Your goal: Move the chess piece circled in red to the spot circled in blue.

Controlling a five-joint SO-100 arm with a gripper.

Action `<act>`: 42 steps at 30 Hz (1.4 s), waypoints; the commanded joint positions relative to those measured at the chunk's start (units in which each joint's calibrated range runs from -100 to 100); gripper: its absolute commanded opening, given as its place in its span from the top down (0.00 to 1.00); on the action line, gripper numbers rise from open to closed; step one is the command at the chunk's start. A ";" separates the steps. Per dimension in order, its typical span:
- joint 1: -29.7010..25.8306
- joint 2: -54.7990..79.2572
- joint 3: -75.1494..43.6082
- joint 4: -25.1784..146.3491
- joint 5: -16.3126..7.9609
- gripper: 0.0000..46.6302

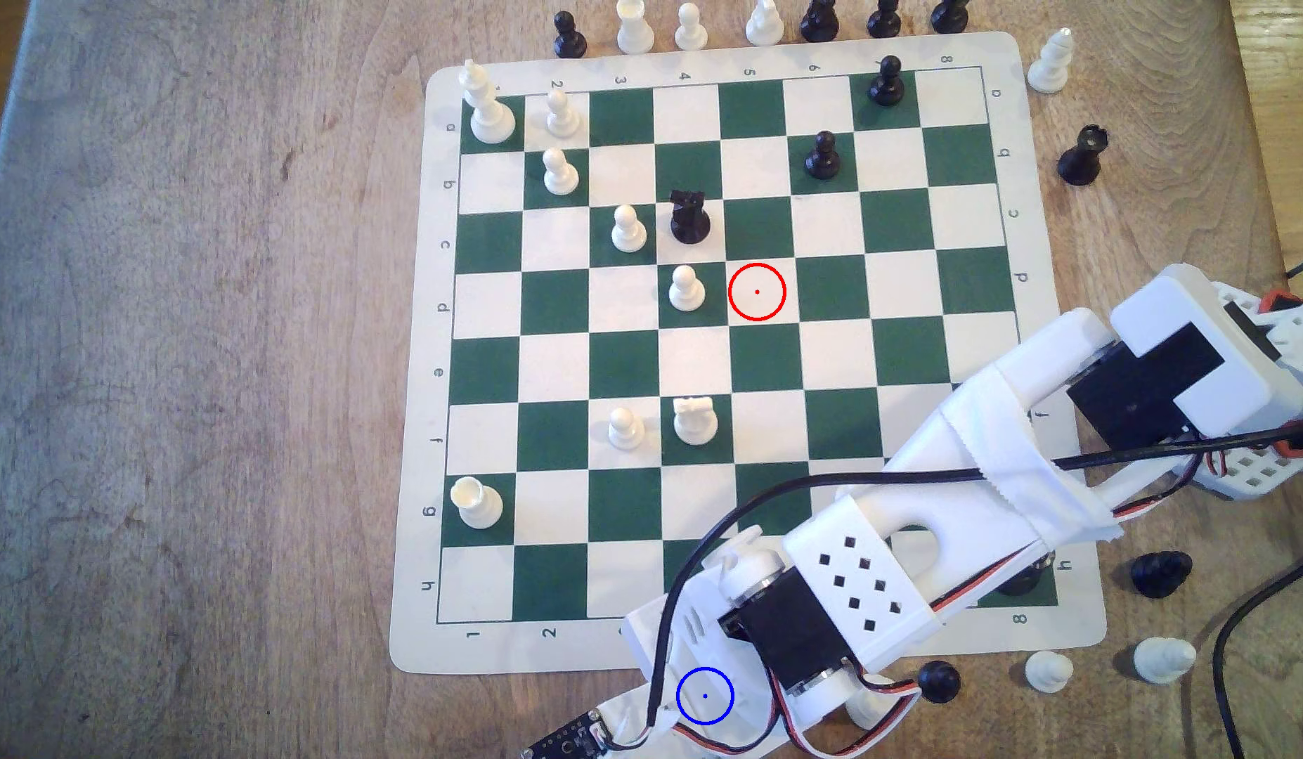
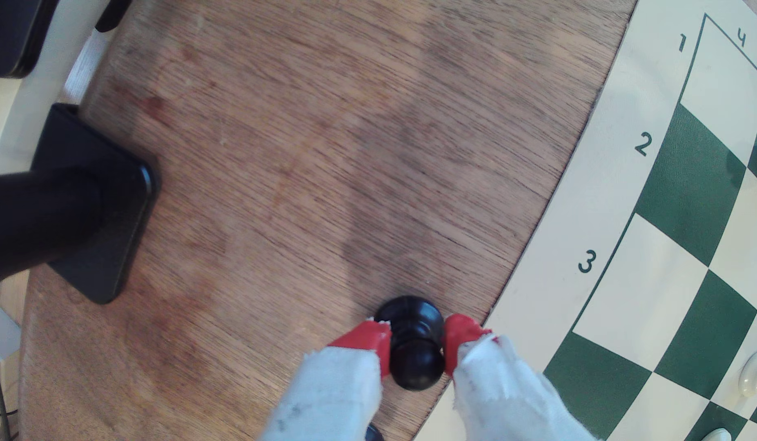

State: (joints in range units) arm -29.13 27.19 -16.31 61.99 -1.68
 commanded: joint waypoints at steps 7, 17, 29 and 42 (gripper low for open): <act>0.78 -2.40 -5.54 3.69 0.34 0.99; 0.46 -3.00 -5.81 3.61 0.34 0.89; 1.01 -3.42 -11.07 7.46 0.39 0.64; 2.03 -5.97 -15.51 18.43 -0.34 0.64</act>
State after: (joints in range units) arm -27.43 27.27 -27.43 77.61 -1.73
